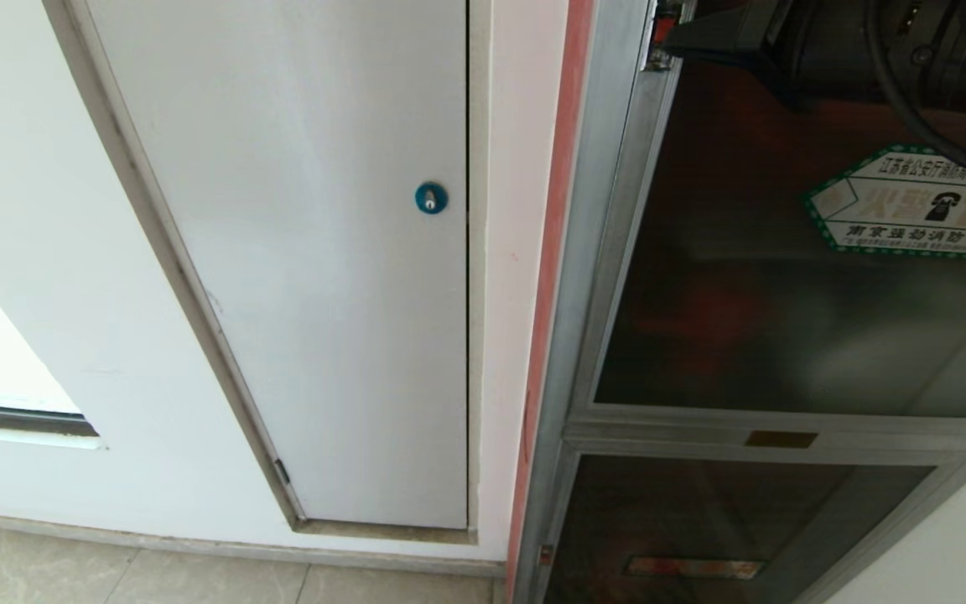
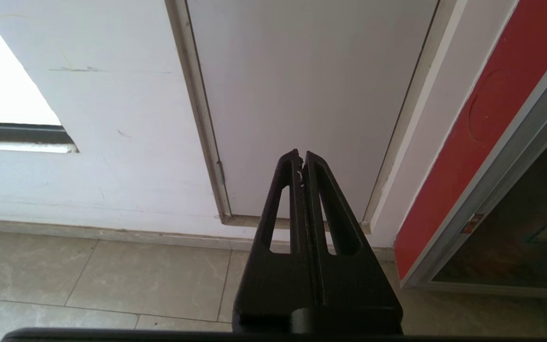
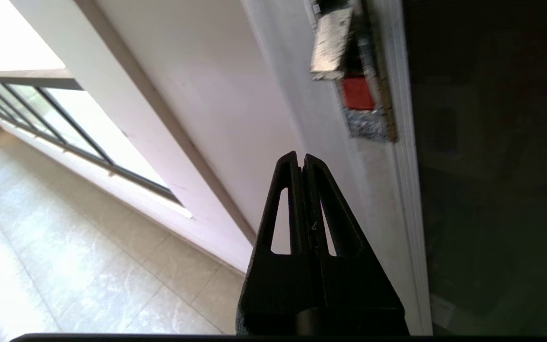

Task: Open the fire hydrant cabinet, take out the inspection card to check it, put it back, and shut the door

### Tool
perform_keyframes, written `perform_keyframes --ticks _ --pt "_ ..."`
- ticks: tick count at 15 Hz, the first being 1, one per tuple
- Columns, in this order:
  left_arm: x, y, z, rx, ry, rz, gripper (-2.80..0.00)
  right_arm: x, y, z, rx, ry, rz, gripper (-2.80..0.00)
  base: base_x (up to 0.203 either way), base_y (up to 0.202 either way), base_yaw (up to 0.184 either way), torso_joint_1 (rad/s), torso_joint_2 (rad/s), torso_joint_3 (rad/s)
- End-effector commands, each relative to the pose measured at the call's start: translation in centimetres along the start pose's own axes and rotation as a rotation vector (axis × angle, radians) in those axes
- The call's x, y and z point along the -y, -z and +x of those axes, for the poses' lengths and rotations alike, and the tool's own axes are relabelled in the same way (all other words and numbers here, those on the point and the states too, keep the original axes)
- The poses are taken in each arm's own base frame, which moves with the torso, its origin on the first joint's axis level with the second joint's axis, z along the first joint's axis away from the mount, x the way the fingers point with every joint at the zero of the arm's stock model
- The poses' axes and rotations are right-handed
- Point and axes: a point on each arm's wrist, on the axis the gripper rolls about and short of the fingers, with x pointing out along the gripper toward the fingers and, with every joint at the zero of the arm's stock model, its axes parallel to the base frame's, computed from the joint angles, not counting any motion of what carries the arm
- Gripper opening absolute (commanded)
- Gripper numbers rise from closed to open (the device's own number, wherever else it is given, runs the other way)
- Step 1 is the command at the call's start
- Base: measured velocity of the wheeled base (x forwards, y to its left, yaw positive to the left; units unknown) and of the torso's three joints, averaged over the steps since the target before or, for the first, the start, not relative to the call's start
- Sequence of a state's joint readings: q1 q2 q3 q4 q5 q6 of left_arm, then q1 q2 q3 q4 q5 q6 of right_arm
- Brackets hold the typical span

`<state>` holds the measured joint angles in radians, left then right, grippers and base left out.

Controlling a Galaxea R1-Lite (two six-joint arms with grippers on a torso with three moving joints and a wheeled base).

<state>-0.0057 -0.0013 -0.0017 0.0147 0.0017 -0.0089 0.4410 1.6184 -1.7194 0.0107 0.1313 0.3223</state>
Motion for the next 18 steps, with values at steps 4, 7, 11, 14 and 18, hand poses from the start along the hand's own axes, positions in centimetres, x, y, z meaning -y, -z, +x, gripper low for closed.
perform_keyframes --ticks 4,7,11,14,18 --pt "0.0 0.0 0.0 0.000 0.001 0.000 -2.80 -1.3 1.0 -3.6 -0.016 -0.031 -0.011 -2.80 0.000 0.000 0.000 0.000 0.00 0.000" --pt "0.0 0.0 0.0 -0.002 0.001 0.000 -2.80 -0.9 2.3 -3.4 0.060 0.035 -0.088 -2.80 0.000 0.000 0.000 0.000 0.00 0.000" --pt "0.0 0.0 0.0 -0.002 0.001 0.000 -2.80 -1.6 5.1 -3.4 0.234 0.118 -0.351 -2.80 0.000 0.000 0.000 0.000 0.00 0.000" --pt "0.0 0.0 0.0 -0.002 0.001 0.000 -2.80 -1.7 6.4 -2.3 0.317 0.177 -0.411 -2.80 0.000 0.000 0.000 0.000 0.00 0.000" --pt "0.0 0.0 0.0 -0.001 0.001 0.000 -2.80 -1.7 6.3 -1.9 0.352 0.182 -0.427 -2.80 0.000 0.000 0.000 0.000 0.00 0.000"
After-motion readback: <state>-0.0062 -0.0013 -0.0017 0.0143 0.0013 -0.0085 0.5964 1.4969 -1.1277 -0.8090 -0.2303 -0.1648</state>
